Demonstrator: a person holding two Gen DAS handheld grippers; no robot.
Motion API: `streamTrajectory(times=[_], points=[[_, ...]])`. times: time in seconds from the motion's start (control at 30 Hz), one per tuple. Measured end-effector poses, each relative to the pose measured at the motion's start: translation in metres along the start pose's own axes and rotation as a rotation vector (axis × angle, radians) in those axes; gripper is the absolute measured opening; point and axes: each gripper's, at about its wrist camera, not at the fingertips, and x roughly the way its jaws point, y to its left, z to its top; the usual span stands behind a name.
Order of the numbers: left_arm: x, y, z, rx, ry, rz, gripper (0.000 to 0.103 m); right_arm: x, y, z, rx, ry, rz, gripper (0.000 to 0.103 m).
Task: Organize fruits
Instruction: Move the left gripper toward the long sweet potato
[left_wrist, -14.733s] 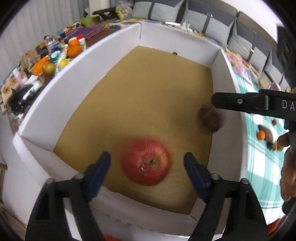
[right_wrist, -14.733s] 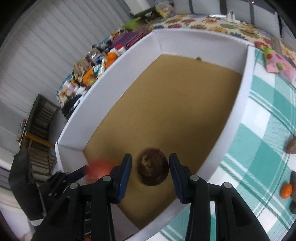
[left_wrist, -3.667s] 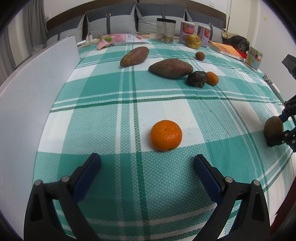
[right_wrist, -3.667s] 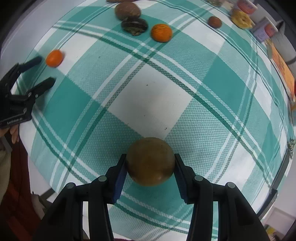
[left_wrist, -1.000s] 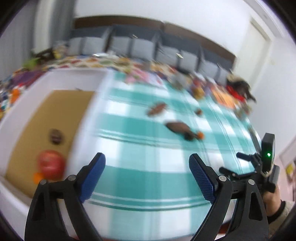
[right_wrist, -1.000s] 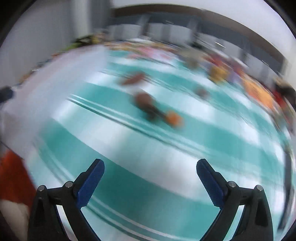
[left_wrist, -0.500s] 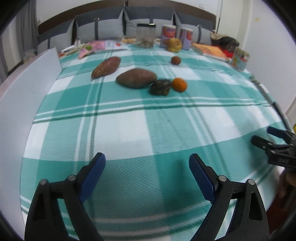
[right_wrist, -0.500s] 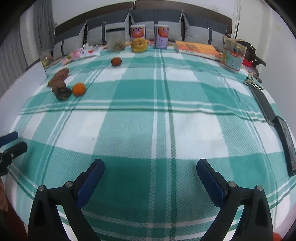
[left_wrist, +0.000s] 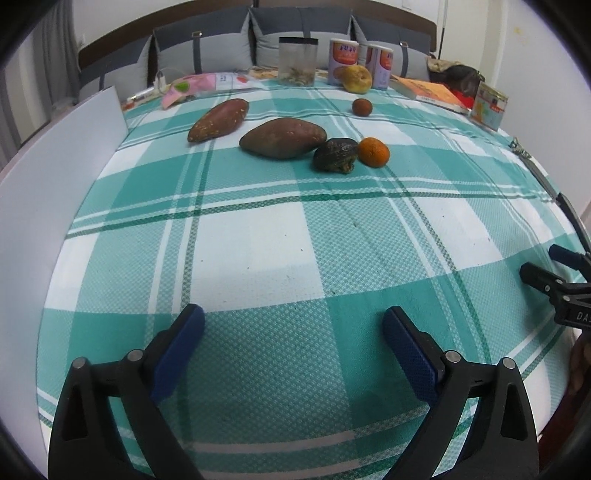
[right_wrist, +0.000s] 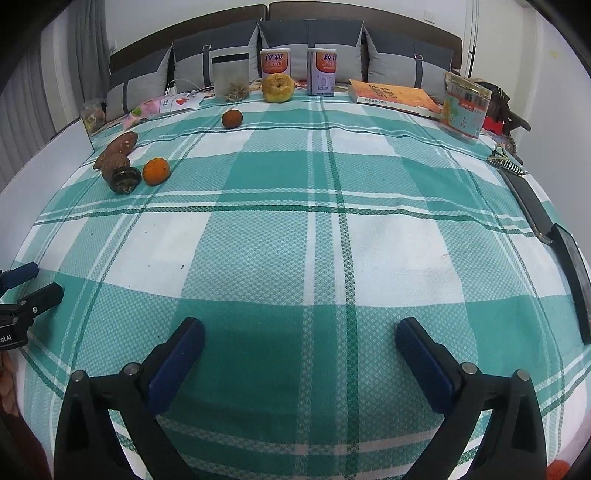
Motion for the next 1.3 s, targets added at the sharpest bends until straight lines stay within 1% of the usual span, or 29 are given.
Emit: streamTrajectory(times=[1.0, 1.07, 1.13, 1.17, 1.2, 1.23, 1.3], points=[[0.000, -0.001, -0.002, -0.002, -0.001, -0.001, 0.098, 0.000, -0.001, 0.000, 0.001, 0.000, 0.002, 0.103], [-0.001, -0.001, -0.001, 0.000, 0.010, -0.008, 0.099, 0.000, -0.001, 0.000, 0.001, 0.000, 0.002, 0.103], [0.000, 0.000, 0.009, 0.000, 0.070, -0.030, 0.098, 0.000, -0.001, 0.000, 0.001, 0.000, 0.002, 0.103], [0.001, 0.002, 0.016, -0.009, 0.094, -0.053, 0.098, 0.000, -0.001, 0.000, 0.001, 0.000, 0.003, 0.103], [0.003, 0.005, 0.028, -0.030, 0.119, -0.090, 0.097, 0.000, -0.001, 0.000, 0.001, -0.001, 0.003, 0.103], [0.004, 0.010, 0.048, -0.065, 0.129, -0.124, 0.097, 0.000, -0.001, 0.000, 0.001, 0.000, 0.002, 0.103], [0.005, 0.018, 0.081, -0.133, 0.131, -0.165, 0.098, 0.000, -0.001, 0.000, 0.001, -0.001, 0.002, 0.103]])
